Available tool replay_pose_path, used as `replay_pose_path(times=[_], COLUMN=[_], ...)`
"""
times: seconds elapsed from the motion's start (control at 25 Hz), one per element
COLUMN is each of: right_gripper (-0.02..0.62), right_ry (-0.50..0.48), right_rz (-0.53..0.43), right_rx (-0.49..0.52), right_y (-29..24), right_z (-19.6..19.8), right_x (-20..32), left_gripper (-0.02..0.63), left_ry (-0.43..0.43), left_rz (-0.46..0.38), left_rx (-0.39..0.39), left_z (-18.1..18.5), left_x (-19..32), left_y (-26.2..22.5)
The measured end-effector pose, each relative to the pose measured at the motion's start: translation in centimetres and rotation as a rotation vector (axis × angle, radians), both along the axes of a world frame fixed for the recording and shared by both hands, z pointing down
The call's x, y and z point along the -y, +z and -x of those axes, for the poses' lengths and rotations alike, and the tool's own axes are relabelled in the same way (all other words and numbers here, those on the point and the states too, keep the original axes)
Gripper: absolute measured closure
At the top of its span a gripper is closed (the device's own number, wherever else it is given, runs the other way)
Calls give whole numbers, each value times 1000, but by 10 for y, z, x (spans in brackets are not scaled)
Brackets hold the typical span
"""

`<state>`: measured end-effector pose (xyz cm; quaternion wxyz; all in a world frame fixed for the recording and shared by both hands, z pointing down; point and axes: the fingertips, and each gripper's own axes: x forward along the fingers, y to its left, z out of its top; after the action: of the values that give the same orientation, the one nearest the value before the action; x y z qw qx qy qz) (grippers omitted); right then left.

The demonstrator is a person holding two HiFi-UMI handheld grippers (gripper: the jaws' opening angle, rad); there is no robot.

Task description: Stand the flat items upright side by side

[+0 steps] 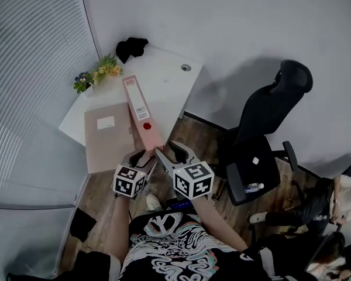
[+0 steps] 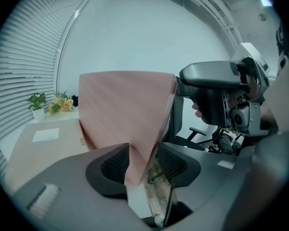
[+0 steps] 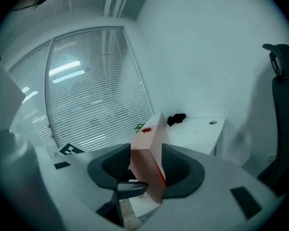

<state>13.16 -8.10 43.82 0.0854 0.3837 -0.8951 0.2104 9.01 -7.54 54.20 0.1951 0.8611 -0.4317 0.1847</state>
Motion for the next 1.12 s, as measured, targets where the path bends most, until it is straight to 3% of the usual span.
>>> replay_pose_path(times=[0.48,0.76,0.96,1.12], right_gripper=[420,417,412,390], right_ry=[-52,-82,-93,-92], right_rz=[10,-4,-10,21], right_rx=[35,66,64,-12], right_y=[-9,-27,-36,-37], right_z=[-8,-12,-1,9], right_x=[-5,-7,8,32], left_gripper=[420,420,460,477], left_ry=[-169,-314,-379,-400], left_rz=[-103,-135,-162,-167], left_rx=[-39,-178,-169,-285], left_z=[9,38,61,80], left_x=[-15,-20,-9,15], left_y=[-57,-86,-95,-99])
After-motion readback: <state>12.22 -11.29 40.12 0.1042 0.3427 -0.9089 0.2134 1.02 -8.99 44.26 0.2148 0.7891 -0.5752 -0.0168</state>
